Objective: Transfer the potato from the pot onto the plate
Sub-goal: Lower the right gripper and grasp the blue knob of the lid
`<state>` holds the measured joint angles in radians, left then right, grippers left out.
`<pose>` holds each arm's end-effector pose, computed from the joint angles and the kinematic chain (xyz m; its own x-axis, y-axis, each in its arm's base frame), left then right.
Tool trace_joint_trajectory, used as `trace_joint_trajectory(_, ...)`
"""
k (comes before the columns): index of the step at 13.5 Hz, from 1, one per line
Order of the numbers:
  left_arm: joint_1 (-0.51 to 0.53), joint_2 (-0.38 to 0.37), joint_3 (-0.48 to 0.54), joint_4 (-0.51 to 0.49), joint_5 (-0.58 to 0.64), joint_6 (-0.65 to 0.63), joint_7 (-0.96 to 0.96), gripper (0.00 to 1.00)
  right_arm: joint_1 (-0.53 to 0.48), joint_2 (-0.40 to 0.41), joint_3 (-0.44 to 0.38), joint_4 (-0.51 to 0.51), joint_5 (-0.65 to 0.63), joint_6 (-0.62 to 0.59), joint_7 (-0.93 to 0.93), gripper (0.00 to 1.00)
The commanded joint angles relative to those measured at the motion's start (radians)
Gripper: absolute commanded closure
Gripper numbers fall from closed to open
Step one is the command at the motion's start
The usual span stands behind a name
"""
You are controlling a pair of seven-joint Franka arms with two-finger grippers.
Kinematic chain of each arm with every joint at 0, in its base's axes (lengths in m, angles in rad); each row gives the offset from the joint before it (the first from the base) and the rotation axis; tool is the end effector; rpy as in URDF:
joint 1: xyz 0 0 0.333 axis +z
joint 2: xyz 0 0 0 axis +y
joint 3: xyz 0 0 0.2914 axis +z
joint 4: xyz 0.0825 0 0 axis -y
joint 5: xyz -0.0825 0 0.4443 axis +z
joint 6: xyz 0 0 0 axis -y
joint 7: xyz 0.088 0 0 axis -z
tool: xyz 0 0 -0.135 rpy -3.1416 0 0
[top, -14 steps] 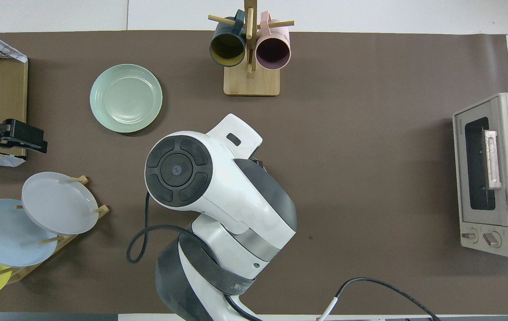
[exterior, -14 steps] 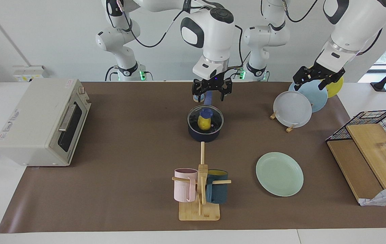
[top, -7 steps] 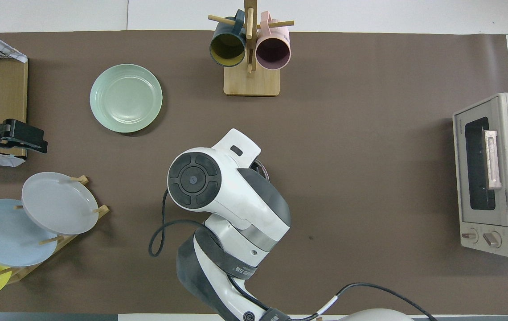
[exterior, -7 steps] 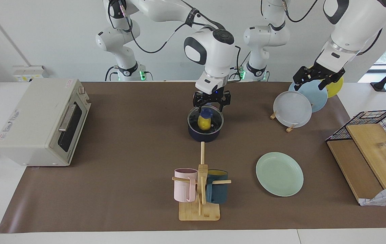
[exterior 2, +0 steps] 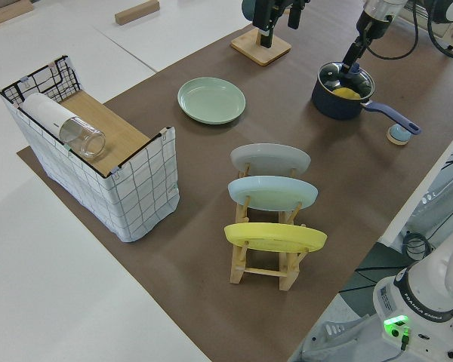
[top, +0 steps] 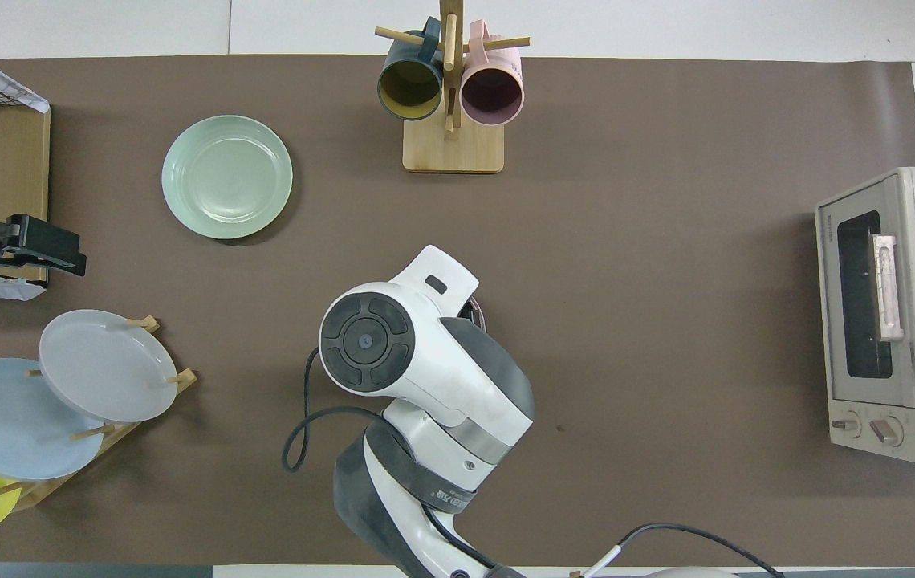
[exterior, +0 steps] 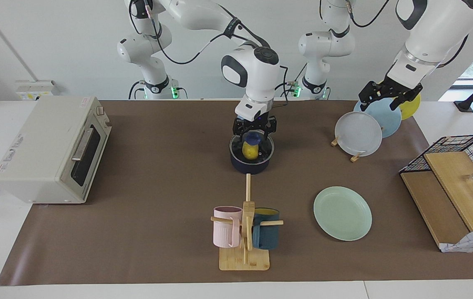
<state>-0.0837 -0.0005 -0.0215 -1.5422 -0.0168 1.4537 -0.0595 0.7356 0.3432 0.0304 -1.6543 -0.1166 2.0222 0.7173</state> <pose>0.5963 -0.0654 0.5776 0.9949 -0.0472 -0.0887 -0.0464 -0.9989 0.0115 0.5163 0.4814 0.3386 0.9919 0.0982 0.0800 0.0938 -0.9939 0.0573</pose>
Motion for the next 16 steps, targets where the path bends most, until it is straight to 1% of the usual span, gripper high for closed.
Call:
trace_joint_trajectory(1, 0.002, -0.015, -0.009, -0.013, 0.020, -0.007, -0.002, 0.00, -0.002, -0.035, 0.003, -0.056, -0.017, 0.023, -0.010, 0.00)
trace_joint_trajectory(5, 0.001, -0.015, -0.009, -0.013, 0.020, -0.006, -0.002, 0.00, -0.001, -0.041, 0.003, -0.073, -0.017, 0.029, -0.010, 0.01)
trace_joint_trajectory(6, 0.001, -0.015, -0.008, -0.013, 0.020, -0.007, -0.002, 0.00, -0.001, -0.043, 0.003, -0.078, -0.017, 0.036, -0.010, 0.02)
trace_joint_trajectory(7, 0.001, -0.015, -0.008, -0.013, 0.020, -0.007, -0.002, 0.00, -0.001, -0.043, 0.003, -0.078, -0.017, 0.039, -0.010, 0.07)
trace_joint_trajectory(9, 0.002, -0.015, -0.008, -0.013, 0.020, -0.007, -0.002, 0.00, 0.001, -0.043, 0.003, -0.078, -0.017, 0.041, -0.009, 0.11)
trace_joint_trajectory(10, 0.002, -0.015, -0.008, -0.013, 0.020, -0.007, -0.002, 0.00, -0.001, -0.043, 0.005, -0.078, -0.017, 0.041, -0.009, 0.18)
trace_joint_trajectory(12, 0.002, -0.015, -0.008, -0.013, 0.020, -0.007, -0.002, 0.00, -0.001, -0.041, 0.005, -0.075, -0.018, 0.041, -0.010, 0.35)
trace_joint_trajectory(14, 0.004, -0.015, -0.008, -0.013, 0.020, -0.007, -0.003, 0.00, -0.001, -0.041, 0.003, -0.067, -0.020, 0.036, -0.012, 0.45)
trace_joint_trajectory(16, 0.004, -0.015, -0.008, -0.013, 0.020, -0.004, -0.003, 0.00, -0.007, -0.041, 0.003, -0.027, -0.020, 0.006, -0.021, 0.46)
